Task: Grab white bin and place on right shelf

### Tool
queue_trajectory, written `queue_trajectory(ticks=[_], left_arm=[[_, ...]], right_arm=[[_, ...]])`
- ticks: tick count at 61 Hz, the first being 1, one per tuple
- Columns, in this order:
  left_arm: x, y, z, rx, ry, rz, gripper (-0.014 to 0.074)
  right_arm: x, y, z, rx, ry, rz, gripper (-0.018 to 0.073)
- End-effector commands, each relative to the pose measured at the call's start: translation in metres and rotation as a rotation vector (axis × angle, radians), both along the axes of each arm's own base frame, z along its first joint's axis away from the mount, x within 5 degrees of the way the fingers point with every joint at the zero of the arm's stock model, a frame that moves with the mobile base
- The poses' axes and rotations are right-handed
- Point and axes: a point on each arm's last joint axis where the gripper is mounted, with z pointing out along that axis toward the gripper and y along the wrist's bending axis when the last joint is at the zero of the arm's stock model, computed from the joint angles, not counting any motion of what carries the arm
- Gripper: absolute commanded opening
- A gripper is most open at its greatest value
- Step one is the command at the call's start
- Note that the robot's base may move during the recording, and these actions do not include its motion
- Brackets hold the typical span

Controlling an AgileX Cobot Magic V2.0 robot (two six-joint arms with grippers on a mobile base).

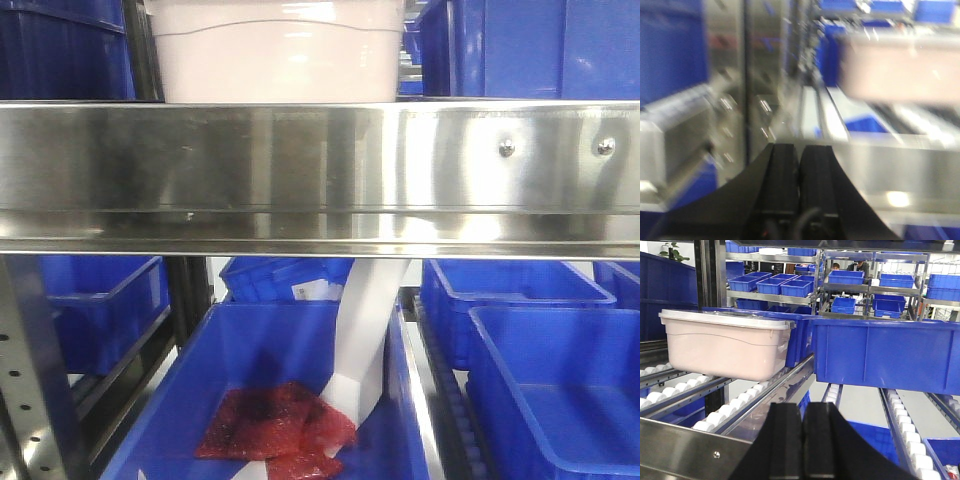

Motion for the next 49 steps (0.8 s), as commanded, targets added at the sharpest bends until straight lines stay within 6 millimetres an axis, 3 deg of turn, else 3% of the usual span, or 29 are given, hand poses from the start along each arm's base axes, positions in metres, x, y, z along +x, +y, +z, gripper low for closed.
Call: queue_trajectory(ticks=[1,11,49], left_arm=[[-0.002,-0.003,-0.003,-0.012,-0.119,-0.048,-0.0118],[-0.011,-0.001,-0.029,-0.035,-0.125,-0.047,-0.0118],[-0.011,-0.002,-0.029,-0.022,-0.133,-0.048,-0.0118]], right_arm=[[-0.001,-0.004,0.014,0.036,-0.079,-0.044,0.007],[-0.001,-0.004,0.014,0.036,-0.079,-0.044,0.007],[-0.001,-0.004,0.014,0.035,-0.075,-0.043,0.007]])
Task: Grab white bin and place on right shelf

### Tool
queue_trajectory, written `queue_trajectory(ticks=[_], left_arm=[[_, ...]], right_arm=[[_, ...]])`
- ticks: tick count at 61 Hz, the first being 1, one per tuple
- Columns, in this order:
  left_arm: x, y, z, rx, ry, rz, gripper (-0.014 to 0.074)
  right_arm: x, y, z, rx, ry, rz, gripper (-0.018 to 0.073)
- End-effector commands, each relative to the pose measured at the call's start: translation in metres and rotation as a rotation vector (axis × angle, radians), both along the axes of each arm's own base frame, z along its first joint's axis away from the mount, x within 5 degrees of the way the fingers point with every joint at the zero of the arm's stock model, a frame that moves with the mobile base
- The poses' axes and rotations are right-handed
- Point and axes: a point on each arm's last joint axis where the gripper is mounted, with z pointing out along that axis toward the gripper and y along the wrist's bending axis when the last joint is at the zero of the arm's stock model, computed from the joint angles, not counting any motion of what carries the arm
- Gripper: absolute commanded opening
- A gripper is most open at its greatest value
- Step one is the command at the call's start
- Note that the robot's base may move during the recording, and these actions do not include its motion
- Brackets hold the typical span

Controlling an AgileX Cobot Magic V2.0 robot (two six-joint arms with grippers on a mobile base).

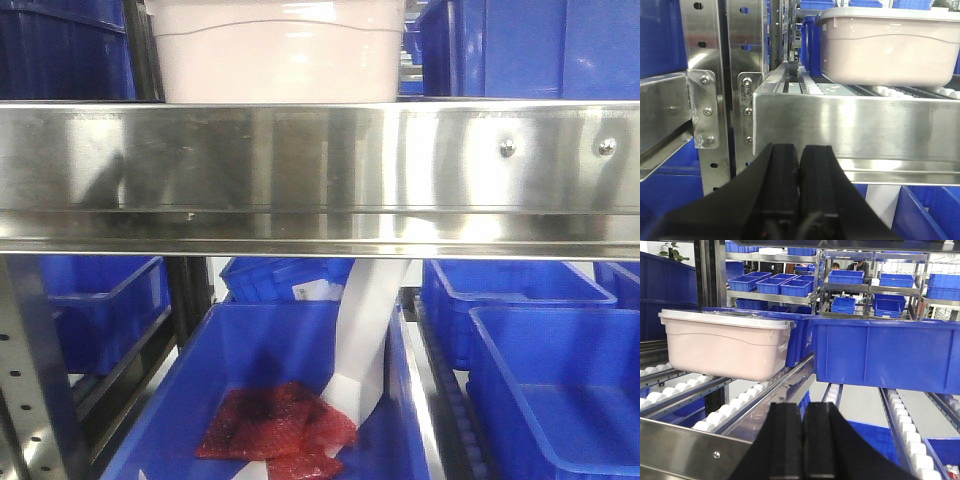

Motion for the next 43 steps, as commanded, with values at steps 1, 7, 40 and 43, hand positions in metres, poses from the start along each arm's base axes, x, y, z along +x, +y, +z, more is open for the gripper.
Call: queue_trajectory(ticks=[1,7,40,43], left_arm=[[-0.0023,-0.0004,0.0094,-0.022,-0.103,-0.01,-0.0118],[-0.0023,-0.0004,0.0094,-0.022,-0.103,-0.01,-0.0118],[-0.0023,-0.0004,0.0094,-0.022,-0.103,-0.01,-0.0118],[-0.0023,-0.0004,0.0094,-0.022,-0.103,-0.01,-0.0118]], right_arm=[[-0.001,-0.004,0.0139,0.033,-0.076,-0.043,0.007],[-0.001,-0.004,0.0139,0.033,-0.076,-0.043,0.007],[-0.001,-0.004,0.0139,0.033,-0.076,-0.043,0.007],[-0.001,-0.004,0.0139,0.033,-0.076,-0.043,0.007]])
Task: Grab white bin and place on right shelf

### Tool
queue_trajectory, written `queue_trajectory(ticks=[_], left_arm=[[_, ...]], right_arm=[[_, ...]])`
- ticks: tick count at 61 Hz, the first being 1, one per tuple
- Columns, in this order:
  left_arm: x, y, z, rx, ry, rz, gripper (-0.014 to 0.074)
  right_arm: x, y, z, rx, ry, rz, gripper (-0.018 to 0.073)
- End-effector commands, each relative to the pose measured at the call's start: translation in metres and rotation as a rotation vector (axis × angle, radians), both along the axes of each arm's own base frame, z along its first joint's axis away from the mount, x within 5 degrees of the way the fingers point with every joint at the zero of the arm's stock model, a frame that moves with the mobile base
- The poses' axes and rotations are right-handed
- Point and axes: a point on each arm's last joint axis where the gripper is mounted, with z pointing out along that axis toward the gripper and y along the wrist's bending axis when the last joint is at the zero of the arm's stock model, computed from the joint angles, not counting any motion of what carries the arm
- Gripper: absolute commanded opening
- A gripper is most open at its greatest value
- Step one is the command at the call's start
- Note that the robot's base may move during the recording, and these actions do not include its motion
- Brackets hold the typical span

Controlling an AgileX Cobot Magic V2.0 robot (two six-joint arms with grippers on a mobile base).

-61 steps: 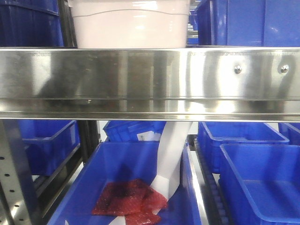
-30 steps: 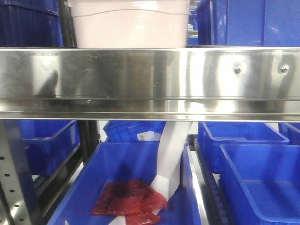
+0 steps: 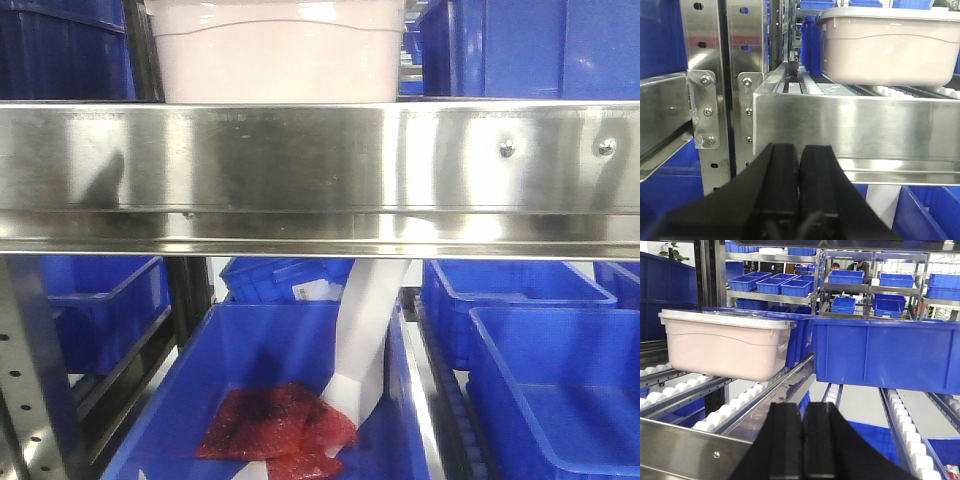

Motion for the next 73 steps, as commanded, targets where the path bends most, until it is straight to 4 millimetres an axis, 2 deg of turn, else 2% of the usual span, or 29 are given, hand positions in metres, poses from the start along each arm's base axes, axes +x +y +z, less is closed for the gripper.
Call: queue_trajectory(ticks=[1,46,51,63,73], left_arm=[[-0.002,0.0,0.009,-0.023,-0.103,-0.01,-0.0118],[-0.002,0.0,0.009,-0.023,-0.103,-0.01,-0.0118],[-0.002,0.0,0.009,-0.023,-0.103,-0.01,-0.0118],[-0.002,0.0,0.009,-0.023,-0.103,-0.01,-0.0118],[-0.002,0.0,0.009,-0.023,-0.103,-0.01,-0.0118]], right_arm=[[-0.001,-0.004,0.014,0.033,-0.076,-0.043,0.007],[0.0,-0.004,0.012,0.022,-0.071,-0.046,0.007],[0.0,-0.006,0.012,-0.012,-0.076,-0.071,0.007],[0.001,-0.016,0.012,0.069,-0.061,-0.166,0.007],[0.006,-0.019,-0.003,0.047,-0.03,-0.21,0.007]])
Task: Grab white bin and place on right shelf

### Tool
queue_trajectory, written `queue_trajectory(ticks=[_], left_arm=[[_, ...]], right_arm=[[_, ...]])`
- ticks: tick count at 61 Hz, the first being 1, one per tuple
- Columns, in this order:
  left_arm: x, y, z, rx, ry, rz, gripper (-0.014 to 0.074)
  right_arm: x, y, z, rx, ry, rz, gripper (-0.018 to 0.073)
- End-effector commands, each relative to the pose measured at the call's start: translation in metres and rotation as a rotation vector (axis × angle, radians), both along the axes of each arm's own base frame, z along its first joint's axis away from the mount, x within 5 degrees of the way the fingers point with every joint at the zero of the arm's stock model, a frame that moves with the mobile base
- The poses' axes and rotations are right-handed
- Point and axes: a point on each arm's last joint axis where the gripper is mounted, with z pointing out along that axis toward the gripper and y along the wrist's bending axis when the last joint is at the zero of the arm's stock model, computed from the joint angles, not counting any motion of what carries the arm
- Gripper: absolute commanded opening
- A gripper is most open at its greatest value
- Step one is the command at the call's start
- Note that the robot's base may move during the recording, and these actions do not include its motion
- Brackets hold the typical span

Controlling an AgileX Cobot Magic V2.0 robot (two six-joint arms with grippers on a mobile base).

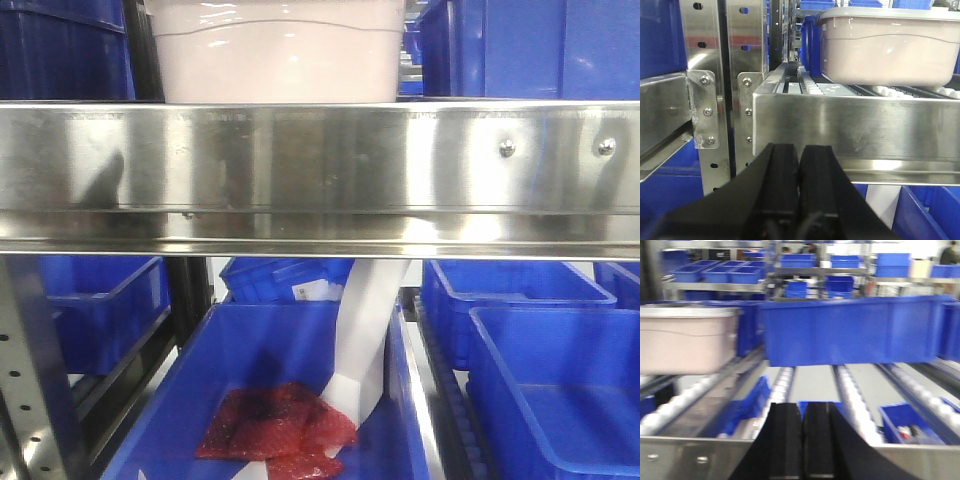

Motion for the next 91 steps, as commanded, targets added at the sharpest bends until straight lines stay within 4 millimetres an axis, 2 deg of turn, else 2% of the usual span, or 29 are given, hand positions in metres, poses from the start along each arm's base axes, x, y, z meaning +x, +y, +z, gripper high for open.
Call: queue_trajectory(ticks=[1,14,29,36,52,91], left_arm=[[-0.002,0.0,0.009,-0.023,-0.103,-0.01,-0.0118],[-0.002,0.0,0.009,-0.023,-0.103,-0.01,-0.0118],[-0.002,0.0,0.009,-0.023,-0.103,-0.01,-0.0118],[-0.002,0.0,0.009,-0.023,-0.102,-0.01,-0.0118],[-0.002,0.0,0.009,-0.022,-0.1,-0.01,-0.0118],[-0.002,0.0,0.009,-0.022,-0.1,-0.01,-0.0118]], right_arm=[[0.003,-0.001,0.005,-0.023,-0.081,-0.021,0.007],[0.017,0.0,-0.044,-0.004,-0.005,-0.002,0.007],[0.008,0.001,-0.077,-0.017,-0.066,0.005,0.007],[0.012,0.001,-0.095,0.032,-0.047,0.008,0.007],[0.012,0.001,-0.096,-0.056,-0.02,0.003,0.007],[0.012,0.001,-0.092,-0.033,-0.058,0.002,0.007]])
